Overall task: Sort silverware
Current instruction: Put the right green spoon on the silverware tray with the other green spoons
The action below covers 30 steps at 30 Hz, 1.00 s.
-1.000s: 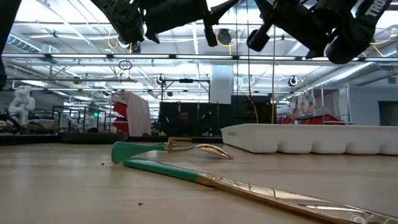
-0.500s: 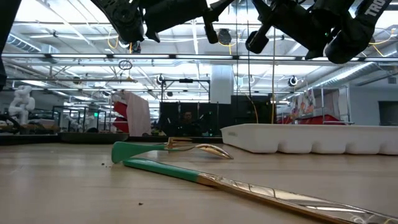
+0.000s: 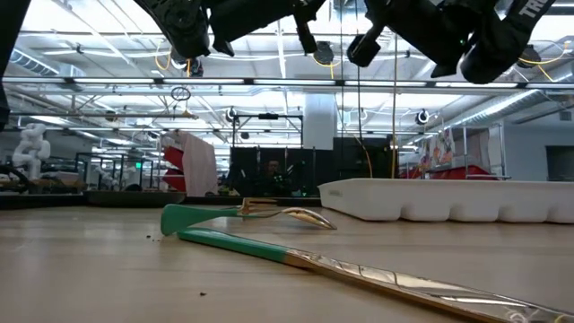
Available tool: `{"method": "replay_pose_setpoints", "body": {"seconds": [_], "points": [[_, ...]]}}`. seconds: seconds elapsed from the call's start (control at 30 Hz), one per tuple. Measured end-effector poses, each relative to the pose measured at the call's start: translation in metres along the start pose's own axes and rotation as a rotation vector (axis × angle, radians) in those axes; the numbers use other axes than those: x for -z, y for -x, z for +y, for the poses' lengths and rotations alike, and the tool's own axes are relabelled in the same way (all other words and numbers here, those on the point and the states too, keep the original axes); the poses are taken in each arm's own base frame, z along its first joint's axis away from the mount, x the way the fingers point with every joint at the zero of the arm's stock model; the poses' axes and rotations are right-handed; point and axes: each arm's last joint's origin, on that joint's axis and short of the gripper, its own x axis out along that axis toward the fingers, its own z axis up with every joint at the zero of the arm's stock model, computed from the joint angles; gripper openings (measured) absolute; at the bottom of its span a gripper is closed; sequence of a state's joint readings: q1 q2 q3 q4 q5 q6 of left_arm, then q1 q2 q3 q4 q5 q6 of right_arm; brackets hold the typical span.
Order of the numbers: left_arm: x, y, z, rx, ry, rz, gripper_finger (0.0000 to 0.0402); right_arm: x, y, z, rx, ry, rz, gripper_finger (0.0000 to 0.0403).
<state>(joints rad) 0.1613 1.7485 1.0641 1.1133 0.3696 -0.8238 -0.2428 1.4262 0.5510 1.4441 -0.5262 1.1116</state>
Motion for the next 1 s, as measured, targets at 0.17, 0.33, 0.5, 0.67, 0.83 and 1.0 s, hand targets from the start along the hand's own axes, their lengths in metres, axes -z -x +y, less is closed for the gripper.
{"method": "replay_pose_setpoints", "body": {"seconds": [0.17, 0.33, 0.5, 0.67, 0.83, 1.0], "points": [[0.0002, 0.0, 0.0001, -0.001, 0.0, 0.002, 0.0118, -0.0016, -0.0055, -0.0037, 0.04, -0.001, 0.025, 0.0], [0.0006, 0.0, -0.0001, 0.009, -0.003, 0.014, 0.0115, -0.0021, -0.0058, -0.0031, 0.036, 0.008, 0.023, 0.0], [0.0007, 0.0, -0.0003, 0.014, -0.04, 0.018, 0.0073, -0.0029, -0.0059, -0.0016, 0.021, 0.014, 0.016, 0.0], [0.0002, 0.0001, -0.0005, 0.016, -0.072, 0.017, 0.0012, -0.0033, -0.0058, -0.0008, 0.014, 0.018, 0.013, 0.0], [-0.0021, 0.0013, 0.0017, 0.007, -0.08, 0.013, 0.0006, -0.0044, -0.0056, -0.0003, 0.014, 0.039, -0.007, 0.0001], [-0.0034, 0.002, 0.0042, -0.023, -0.07, -0.003, 0.0004, -0.0089, -0.003, -0.003, 0.035, 0.062, -0.028, 0.0034]]}}
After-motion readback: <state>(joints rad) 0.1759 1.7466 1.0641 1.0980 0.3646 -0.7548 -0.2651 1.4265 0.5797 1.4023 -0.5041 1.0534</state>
